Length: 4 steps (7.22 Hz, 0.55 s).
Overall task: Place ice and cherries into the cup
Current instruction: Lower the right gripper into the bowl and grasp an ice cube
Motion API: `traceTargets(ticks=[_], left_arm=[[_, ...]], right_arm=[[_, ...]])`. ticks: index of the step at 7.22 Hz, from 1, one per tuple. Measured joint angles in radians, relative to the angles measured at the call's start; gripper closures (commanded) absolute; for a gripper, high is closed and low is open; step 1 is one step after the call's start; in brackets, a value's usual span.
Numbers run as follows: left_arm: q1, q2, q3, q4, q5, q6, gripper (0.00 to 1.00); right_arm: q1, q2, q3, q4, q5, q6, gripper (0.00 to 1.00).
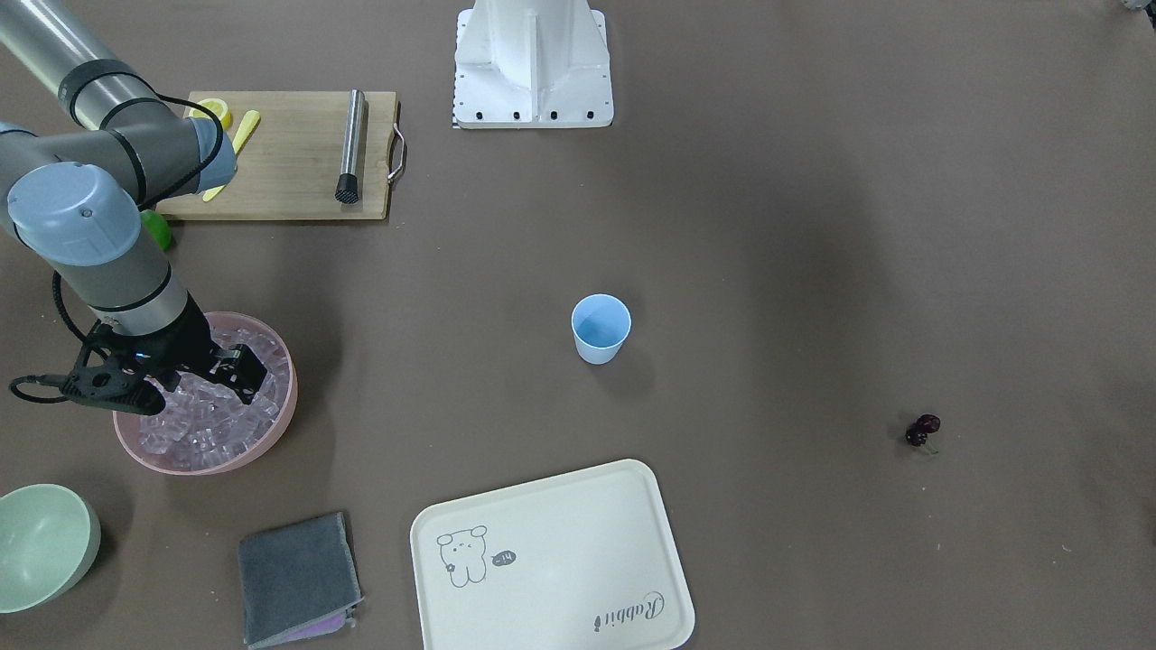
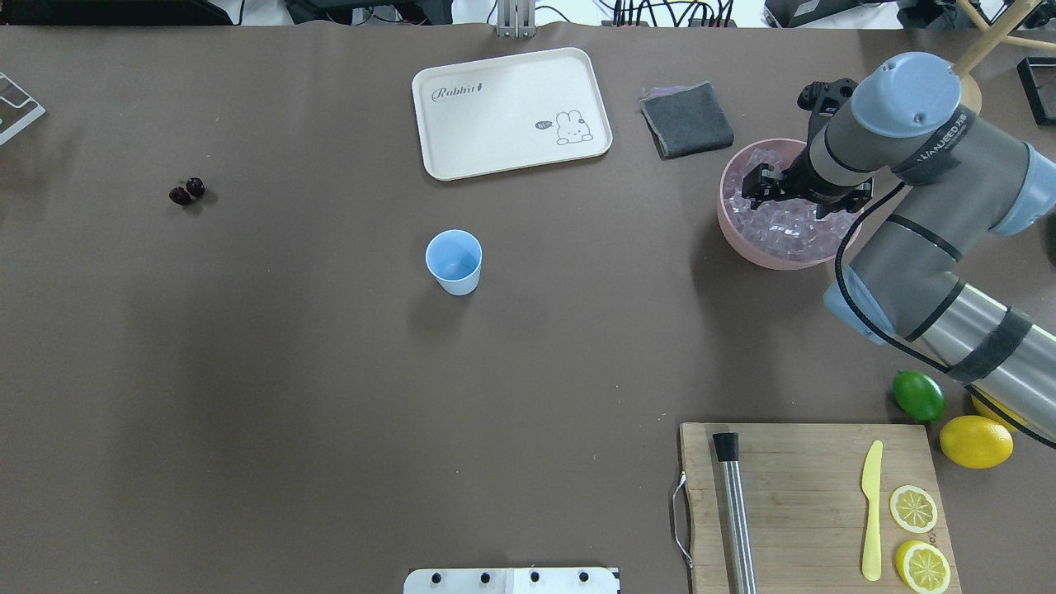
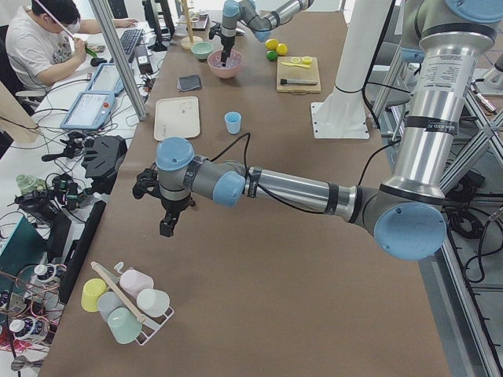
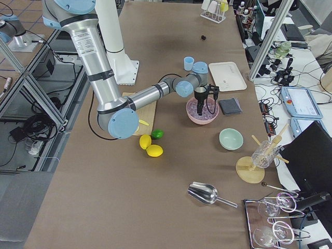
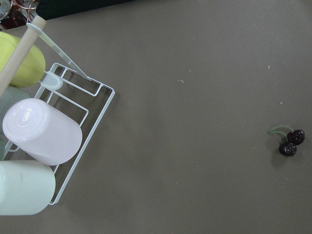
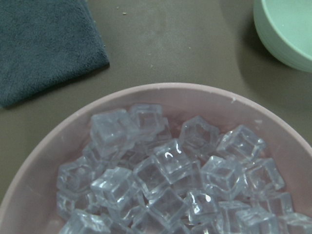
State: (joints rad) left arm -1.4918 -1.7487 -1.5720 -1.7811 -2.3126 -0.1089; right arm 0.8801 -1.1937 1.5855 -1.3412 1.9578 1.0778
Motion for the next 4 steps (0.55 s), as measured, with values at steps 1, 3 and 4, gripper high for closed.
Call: traceTargets(ticks=[1, 3, 4], left_arm=[[0.000, 0.000, 0.002, -0.001, 0.000, 0.000, 0.03], [0.001, 0.000, 0.004, -0.001, -0.001, 0.000, 0.03], [0.001, 0.000, 0.005, -0.004, 0.000, 0.000, 0.03]], right_arm=[[-0.003, 0.000, 0.002, 0.001, 0.000, 0.002, 0.03], [-0.006, -0.001, 0.004, 0.001, 0.000, 0.002, 0.03], [-0.008, -0.002, 0.004, 0.001, 0.000, 0.002, 0.06]])
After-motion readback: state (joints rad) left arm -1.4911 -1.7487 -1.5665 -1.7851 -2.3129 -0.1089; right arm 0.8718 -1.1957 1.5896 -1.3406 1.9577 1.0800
